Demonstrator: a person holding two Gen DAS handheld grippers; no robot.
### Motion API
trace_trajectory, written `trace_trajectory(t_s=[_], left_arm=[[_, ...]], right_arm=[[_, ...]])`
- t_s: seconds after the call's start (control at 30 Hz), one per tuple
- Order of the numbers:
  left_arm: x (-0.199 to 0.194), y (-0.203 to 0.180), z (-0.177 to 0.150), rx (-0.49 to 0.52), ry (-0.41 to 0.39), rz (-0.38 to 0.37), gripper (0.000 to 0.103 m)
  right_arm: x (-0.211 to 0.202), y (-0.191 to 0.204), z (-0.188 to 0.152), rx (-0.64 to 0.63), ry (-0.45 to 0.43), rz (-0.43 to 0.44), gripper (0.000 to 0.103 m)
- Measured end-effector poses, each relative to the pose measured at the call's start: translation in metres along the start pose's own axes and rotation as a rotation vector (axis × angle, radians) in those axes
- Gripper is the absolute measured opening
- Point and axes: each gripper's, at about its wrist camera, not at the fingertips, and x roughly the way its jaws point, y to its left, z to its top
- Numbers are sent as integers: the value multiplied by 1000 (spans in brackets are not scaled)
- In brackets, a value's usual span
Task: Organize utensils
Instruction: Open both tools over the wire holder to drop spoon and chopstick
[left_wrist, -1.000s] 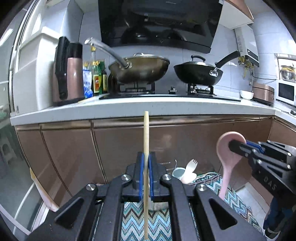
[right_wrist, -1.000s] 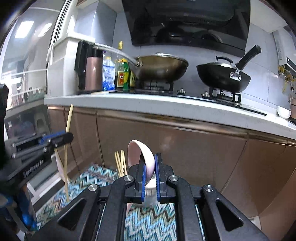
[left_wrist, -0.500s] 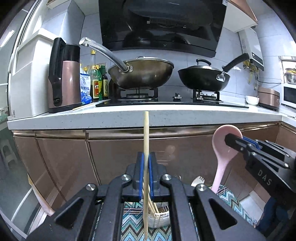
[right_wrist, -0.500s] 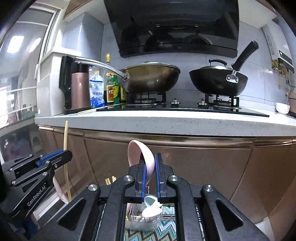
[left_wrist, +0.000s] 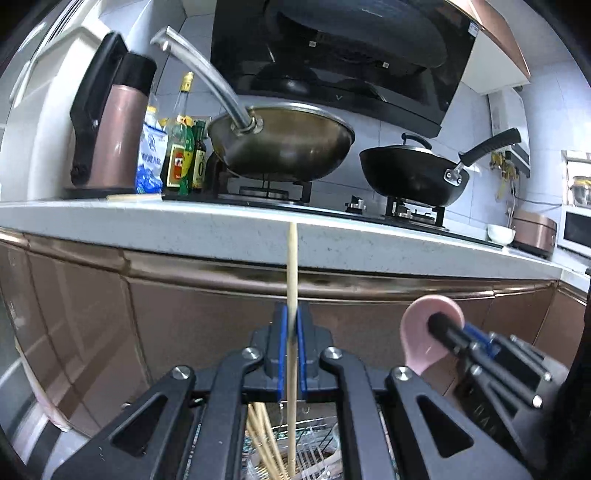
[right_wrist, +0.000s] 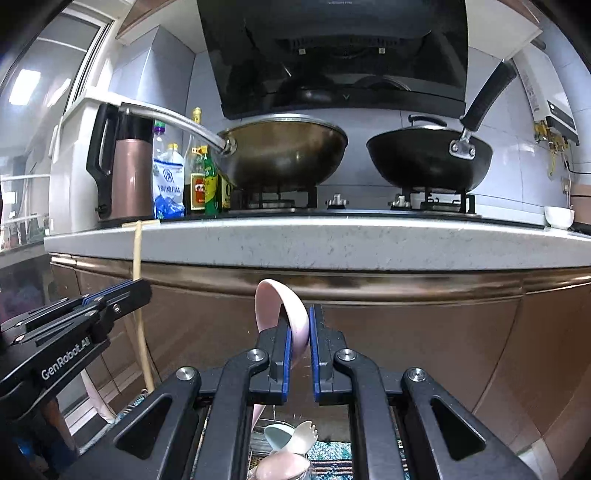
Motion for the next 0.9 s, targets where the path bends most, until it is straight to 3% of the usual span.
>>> trace_trajectory(t_s=[0.33, 0.57, 0.63, 0.67, 0.9], left_arm=[[37, 7, -52, -42, -39, 29, 5], [30, 15, -69, -23, -77, 67, 8], [26, 15, -70, -19, -76, 68, 24], [21, 16, -70, -18, -76, 69, 27], [-10, 20, -60, -3, -40, 84, 41]], right_arm=[[36, -3, -50, 39, 39, -18, 9], [37, 0, -66, 36, 55, -18, 15], [35, 0, -68, 42, 58, -12, 28], [33, 0, -69, 40, 59, -3, 30], [10, -3, -64, 53, 61, 2, 32]])
